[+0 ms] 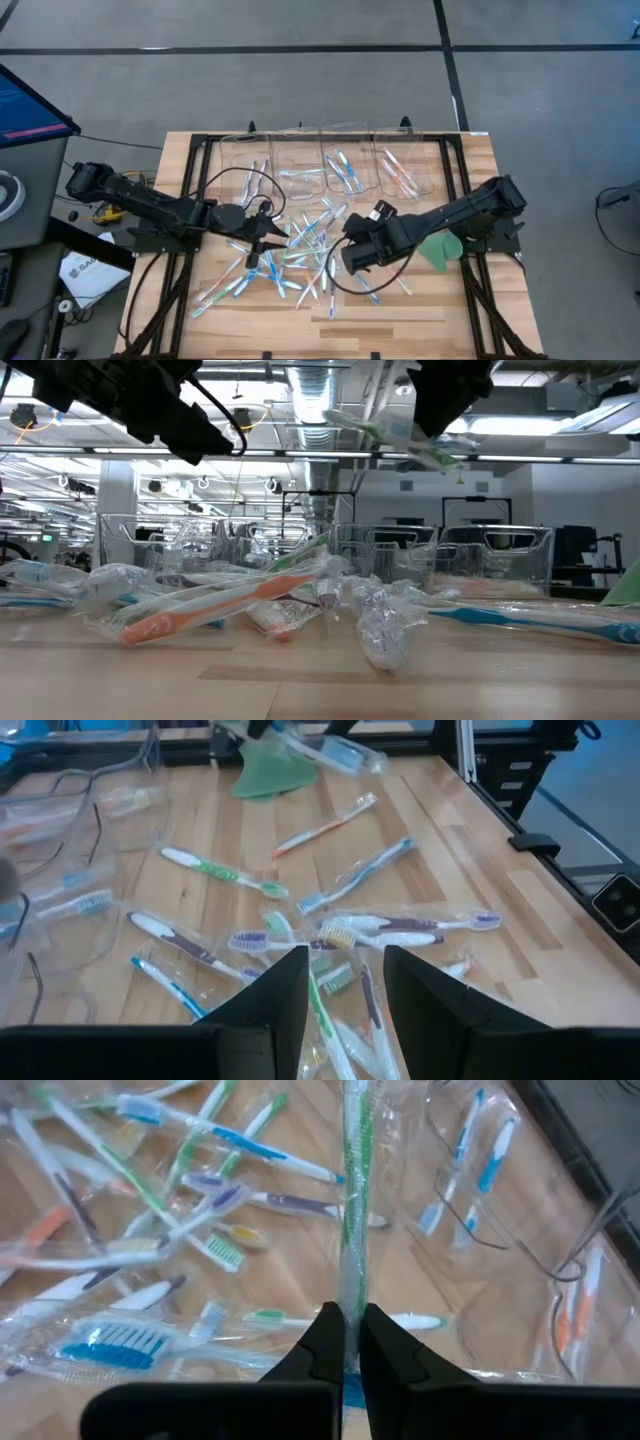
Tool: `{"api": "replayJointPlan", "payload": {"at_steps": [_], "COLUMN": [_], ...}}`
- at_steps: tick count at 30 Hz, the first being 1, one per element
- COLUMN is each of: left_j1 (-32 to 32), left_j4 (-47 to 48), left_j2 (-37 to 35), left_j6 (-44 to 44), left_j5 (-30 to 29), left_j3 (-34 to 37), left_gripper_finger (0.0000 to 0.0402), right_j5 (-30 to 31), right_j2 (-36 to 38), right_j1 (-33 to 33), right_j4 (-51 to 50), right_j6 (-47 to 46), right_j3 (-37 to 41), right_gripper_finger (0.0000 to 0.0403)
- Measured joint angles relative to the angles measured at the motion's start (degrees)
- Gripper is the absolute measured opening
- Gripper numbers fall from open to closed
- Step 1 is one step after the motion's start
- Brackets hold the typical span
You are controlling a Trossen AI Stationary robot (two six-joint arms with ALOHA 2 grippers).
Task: Pick & Place Toothbrushes
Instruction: Put the green toothbrush into the middle left transparent bin
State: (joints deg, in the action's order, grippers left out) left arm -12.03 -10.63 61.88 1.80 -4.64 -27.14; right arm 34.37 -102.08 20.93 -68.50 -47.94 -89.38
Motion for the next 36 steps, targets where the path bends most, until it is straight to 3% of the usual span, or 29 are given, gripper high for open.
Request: {"api": "replayJointPlan", "payload": {"at_steps": [7, 15, 25, 36], "left_j1": [0.0, 0.3, 1.0, 3.5], "left_j4": [-7.7, -26.8, -32.3, -33.7], "left_j2": [0.0, 0.0, 0.0, 0.0], "left_j6": [-3.0, -6.1, -5.5, -2.5], "left_j5": [-6.0, -7.5, -3.1, -2.9], "left_j3": [0.0, 4.9, 5.4, 5.4], "left_gripper_finger": [0.0126, 0.0126, 0.0126, 0.0127], "right_j5": [0.2, 1.6, 1.7, -0.9], "right_j2": [0.0, 0.0, 0.0, 0.0], "right_j1": [1.5, 3.1, 1.6, -1.9], "right_j4": [4.9, 16.0, 25.8, 32.9], "right_j6": [5.0, 17.8, 31.0, 40.1], "right_j3": [0.0, 0.0, 0.0, 0.0], "right_gripper_finger": [0.0006, 0.0006, 0.0006, 0.0006]}}
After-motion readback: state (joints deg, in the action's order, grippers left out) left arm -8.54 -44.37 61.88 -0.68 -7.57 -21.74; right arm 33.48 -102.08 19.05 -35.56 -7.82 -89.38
